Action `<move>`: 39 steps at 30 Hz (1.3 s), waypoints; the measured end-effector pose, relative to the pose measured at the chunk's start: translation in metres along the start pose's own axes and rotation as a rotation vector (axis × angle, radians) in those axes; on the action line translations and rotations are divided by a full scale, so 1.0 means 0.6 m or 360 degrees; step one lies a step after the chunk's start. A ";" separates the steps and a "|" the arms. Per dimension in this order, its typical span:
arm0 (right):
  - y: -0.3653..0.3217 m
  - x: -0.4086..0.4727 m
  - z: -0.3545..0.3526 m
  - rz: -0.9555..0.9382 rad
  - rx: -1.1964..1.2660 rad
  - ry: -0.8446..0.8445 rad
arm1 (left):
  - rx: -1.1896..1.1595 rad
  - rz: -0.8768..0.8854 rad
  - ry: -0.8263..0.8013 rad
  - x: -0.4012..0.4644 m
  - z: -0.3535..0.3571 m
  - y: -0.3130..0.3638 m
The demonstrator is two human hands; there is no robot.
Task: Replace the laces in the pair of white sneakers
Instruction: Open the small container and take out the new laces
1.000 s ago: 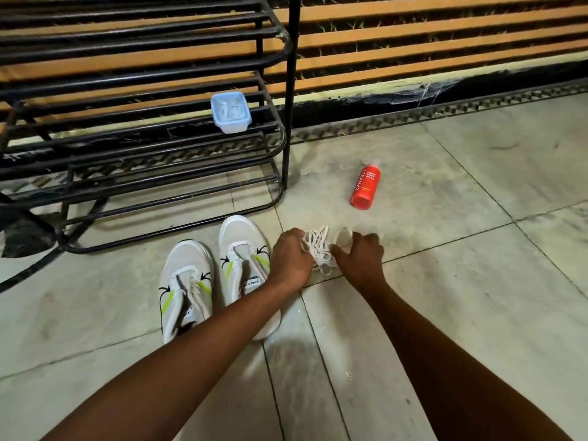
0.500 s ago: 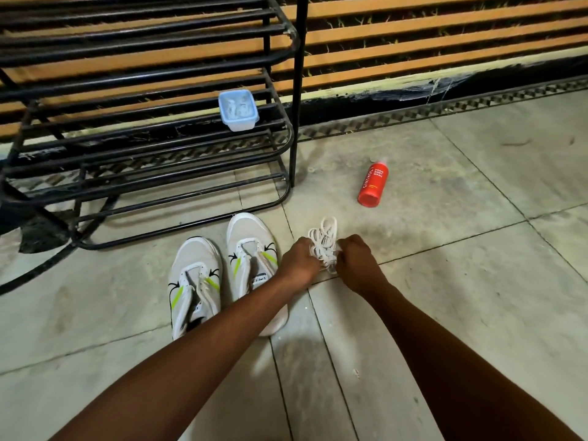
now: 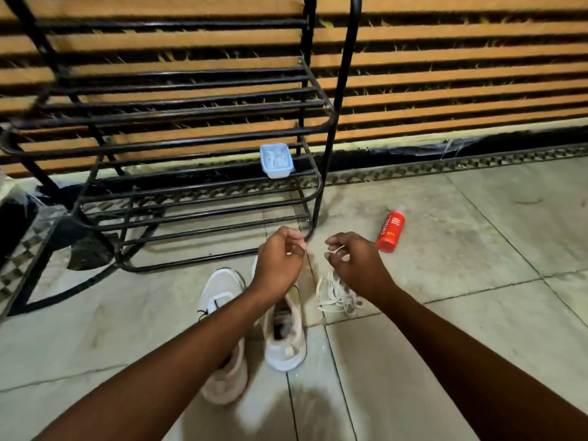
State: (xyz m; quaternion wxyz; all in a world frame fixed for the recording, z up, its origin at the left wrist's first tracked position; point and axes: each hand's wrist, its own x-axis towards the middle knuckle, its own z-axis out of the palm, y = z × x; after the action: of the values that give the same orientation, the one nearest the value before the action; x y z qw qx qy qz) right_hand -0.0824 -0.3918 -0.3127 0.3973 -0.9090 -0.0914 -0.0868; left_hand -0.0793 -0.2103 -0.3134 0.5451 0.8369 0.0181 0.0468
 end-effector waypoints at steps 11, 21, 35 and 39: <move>-0.120 0.225 0.008 -0.0251 -0.0196 0.0009 | 0.0587 0.0354 0.0256 0.207 -0.117 0.048; -0.134 0.302 0.077 0.0304 0.0043 -0.0015 | 0.0288 -0.0137 -0.0114 0.255 -0.114 0.032; -0.199 0.123 0.092 0.0539 0.1179 0.0070 | -0.0096 0.0323 0.0238 -0.002 -0.187 0.002; -0.233 0.068 0.102 0.0650 0.1464 -0.0113 | -0.0485 0.0103 0.0422 -0.040 -0.215 -0.018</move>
State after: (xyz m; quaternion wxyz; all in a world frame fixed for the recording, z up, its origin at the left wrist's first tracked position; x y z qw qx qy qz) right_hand -0.0704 -0.2495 -0.2453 0.7624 -0.6414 0.0460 0.0731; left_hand -0.1156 -0.0907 -0.2729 0.6565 0.7313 0.0555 0.1763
